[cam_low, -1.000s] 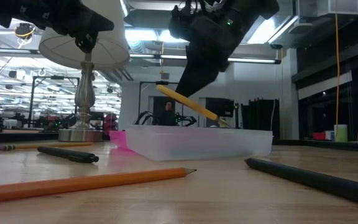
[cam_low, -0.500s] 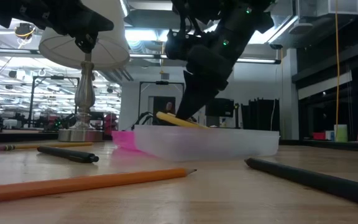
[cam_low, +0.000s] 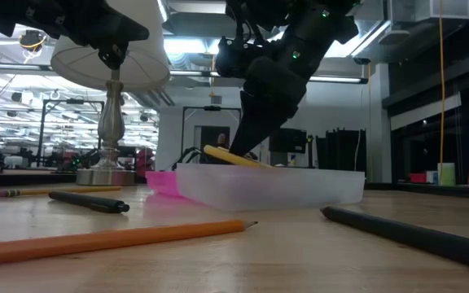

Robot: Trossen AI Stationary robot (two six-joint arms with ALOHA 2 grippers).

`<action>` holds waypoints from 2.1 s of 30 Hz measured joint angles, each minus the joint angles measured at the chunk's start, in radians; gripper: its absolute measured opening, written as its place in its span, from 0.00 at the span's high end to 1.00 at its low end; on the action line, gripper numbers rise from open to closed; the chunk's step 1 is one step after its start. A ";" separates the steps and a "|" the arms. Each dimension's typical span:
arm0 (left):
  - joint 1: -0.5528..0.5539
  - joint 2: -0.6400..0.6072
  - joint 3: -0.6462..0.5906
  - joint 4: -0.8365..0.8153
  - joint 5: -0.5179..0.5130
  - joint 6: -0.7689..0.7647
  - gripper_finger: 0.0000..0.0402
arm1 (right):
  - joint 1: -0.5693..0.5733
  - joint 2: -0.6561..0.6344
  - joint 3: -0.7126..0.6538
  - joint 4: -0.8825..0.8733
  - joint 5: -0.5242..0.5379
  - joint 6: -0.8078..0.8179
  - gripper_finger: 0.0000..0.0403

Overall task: Pick & place school supplies into a supply box
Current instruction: Put the yellow scissors into the supply box, then put the yellow pencil into the supply box

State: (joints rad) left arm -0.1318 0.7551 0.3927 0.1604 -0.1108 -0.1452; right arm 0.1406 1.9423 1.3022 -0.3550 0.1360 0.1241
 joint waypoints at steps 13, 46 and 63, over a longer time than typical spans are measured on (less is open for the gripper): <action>0.000 0.000 0.000 0.000 0.000 0.000 0.99 | 0.000 0.001 0.000 0.005 -0.040 -0.024 0.80; 0.000 0.000 0.000 0.000 0.000 0.000 0.99 | 0.039 -0.194 0.035 -0.150 0.206 -0.073 0.74; 0.000 0.000 0.000 -0.006 0.000 0.003 0.99 | 0.096 -0.494 -0.418 0.284 0.214 -0.148 0.98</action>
State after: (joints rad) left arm -0.1318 0.7554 0.3927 0.1540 -0.1110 -0.1421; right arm 0.2365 1.4478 0.8842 -0.0706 0.3499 -0.0244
